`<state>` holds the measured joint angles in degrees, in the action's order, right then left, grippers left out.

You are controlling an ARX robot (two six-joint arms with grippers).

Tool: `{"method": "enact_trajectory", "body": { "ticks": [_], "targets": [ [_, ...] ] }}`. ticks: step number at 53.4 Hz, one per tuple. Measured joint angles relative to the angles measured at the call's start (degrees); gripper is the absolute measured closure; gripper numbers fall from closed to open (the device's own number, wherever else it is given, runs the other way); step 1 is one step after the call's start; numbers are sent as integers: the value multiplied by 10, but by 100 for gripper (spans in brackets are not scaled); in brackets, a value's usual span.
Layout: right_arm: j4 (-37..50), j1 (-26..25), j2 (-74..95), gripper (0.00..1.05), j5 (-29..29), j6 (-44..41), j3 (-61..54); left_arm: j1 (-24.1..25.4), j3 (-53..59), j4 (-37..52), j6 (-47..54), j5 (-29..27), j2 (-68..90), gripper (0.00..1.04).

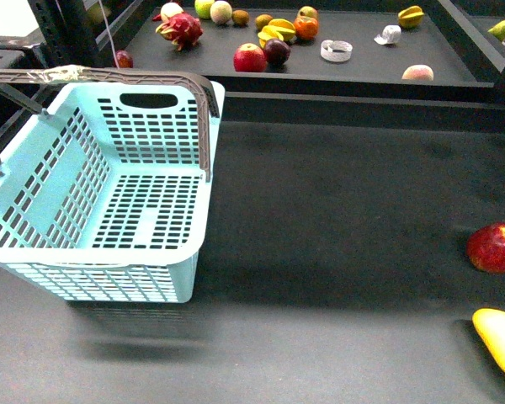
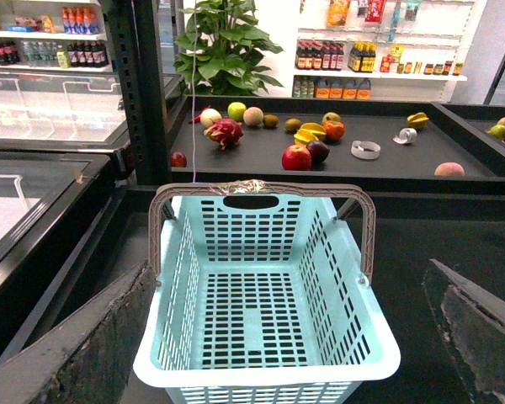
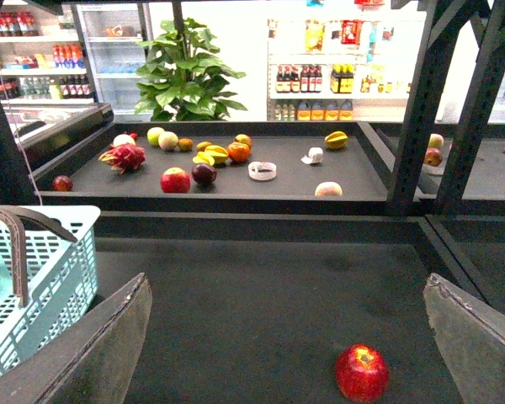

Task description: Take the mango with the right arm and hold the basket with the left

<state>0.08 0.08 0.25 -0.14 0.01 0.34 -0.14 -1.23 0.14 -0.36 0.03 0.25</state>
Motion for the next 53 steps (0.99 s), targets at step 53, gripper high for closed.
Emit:
{"method": "enact_trajectory", "body": {
  "ticks": [53],
  "targets": [
    [0,0,0,8,0,0,0,0,0,0,0,0,0,8]
  ]
}}
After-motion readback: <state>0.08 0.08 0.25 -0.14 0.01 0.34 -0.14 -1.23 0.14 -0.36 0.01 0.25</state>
